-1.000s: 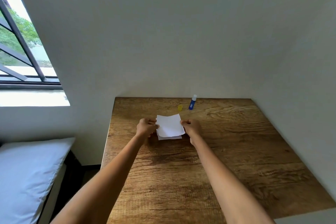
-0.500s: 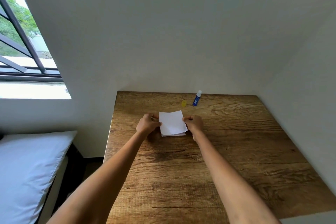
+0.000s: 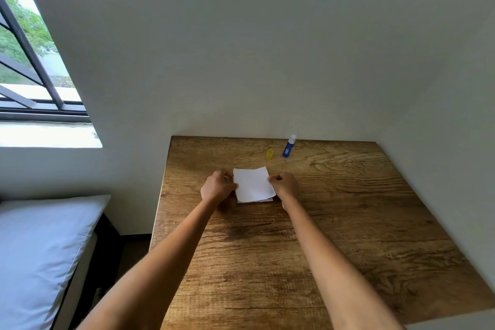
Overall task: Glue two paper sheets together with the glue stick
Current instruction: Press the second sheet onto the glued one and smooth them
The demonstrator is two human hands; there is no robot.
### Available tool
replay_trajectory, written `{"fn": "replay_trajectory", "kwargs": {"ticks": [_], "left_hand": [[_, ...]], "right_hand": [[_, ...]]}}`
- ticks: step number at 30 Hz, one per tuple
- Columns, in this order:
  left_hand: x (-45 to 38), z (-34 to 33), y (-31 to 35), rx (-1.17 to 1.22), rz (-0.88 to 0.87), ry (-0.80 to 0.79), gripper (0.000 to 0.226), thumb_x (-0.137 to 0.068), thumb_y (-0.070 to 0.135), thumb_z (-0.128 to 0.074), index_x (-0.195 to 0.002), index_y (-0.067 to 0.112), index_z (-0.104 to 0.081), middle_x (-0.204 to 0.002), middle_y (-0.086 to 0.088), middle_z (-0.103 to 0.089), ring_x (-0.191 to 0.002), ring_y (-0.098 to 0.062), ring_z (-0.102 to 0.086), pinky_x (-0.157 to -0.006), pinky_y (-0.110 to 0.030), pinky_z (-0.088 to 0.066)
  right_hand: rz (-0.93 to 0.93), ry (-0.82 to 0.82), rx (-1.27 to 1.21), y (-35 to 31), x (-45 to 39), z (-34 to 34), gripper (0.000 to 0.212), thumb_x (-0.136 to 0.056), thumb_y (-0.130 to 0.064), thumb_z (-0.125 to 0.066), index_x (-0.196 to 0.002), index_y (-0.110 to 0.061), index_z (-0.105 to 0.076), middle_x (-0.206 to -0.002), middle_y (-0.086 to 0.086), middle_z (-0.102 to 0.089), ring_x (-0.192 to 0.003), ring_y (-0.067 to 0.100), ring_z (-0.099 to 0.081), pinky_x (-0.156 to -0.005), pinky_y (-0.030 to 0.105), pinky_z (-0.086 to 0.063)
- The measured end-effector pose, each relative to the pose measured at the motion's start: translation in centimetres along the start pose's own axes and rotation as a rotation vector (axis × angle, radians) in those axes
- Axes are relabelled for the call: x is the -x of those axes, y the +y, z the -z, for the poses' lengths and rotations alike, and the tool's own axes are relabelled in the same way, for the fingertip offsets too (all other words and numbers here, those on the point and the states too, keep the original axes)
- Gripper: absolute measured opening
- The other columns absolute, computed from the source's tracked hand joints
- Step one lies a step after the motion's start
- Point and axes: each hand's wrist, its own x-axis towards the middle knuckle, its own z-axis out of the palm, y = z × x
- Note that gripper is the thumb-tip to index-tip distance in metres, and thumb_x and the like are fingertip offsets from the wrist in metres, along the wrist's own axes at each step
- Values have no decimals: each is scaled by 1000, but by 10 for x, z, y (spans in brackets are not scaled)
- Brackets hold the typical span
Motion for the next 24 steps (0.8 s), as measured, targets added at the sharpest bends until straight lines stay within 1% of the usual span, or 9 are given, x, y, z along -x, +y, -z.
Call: {"fn": "replay_trajectory", "kwargs": {"ticks": [2,5,8,9,11,14,16,20,24], "left_hand": [[-1,-1,1,-26,8,9,35,-81,27,-66,-114,18,-56,-115,-4,-65,-104,-22,-61,-88,-40,-51],[-1,-3,2,-56,11,30,38,-81,27,-66,-114,15,-52,-114,-5,-65,-102,-23,-60,-86,-39,-51],[2,-5,2,-65,-14,66,37,-81,26,-65,-112,15,-48,-109,-6,-65,-98,-24,-61,-82,-37,-51],[3,-6,1,-76,-42,78,36,-82,25,-64,-112,16,-47,-107,-6,-65,-96,-24,-62,-82,-38,-52],[6,-7,0,-153,-147,94,32,-85,22,-60,-113,17,-46,-106,-6,-66,-92,-24,-63,-78,-40,-54],[9,-9,-7,-326,-316,107,28,-91,24,-50,-118,19,-52,-115,-7,-59,-96,-25,-62,-75,-40,-54],[10,-10,-11,-405,-360,108,32,-94,28,-45,-124,19,-54,-117,-9,-55,-97,-27,-60,-77,-40,-53],[9,-9,-16,-593,-425,67,42,-98,32,-37,-139,23,-38,-123,-13,-49,-103,-30,-57,-84,-39,-50],[2,-4,-11,-745,-404,-64,54,-97,39,-35,-145,17,-20,-137,-17,-40,-113,-34,-53,-93,-43,-45]], "right_hand": [[7,0,22,0,-1,-1,17,-88,-20,-59,-73,-11,-59,-78,8,-59,-76,20,-55,-64,28,-38],[4,-2,41,0,-3,-2,16,-88,-19,-60,-79,-7,-64,-78,7,-59,-76,19,-56,-65,28,-40],[7,10,55,1,-4,-3,22,-87,-19,-60,-67,-10,-59,-76,7,-59,-72,19,-56,-62,28,-39],[7,16,62,2,-4,-4,23,-87,-19,-61,-66,-10,-58,-75,7,-59,-71,19,-56,-61,27,-39],[8,25,81,2,-4,-5,18,-86,-20,-62,-72,-8,-62,-75,7,-60,-70,18,-56,-60,26,-38],[15,39,98,2,-5,-7,15,-85,-19,-63,-80,-5,-65,-81,9,-66,-73,19,-58,-61,27,-38],[21,42,89,3,-4,-7,14,-84,-19,-63,-84,-5,-66,-86,10,-69,-78,20,-61,-62,27,-39],[26,41,78,4,-5,-7,13,-84,-17,-63,-83,-6,-67,-88,11,-70,-81,22,-64,-64,28,-42],[34,36,85,5,-7,-8,14,-85,-18,-62,-89,-6,-69,-92,11,-71,-85,22,-64,-66,28,-45]]}}
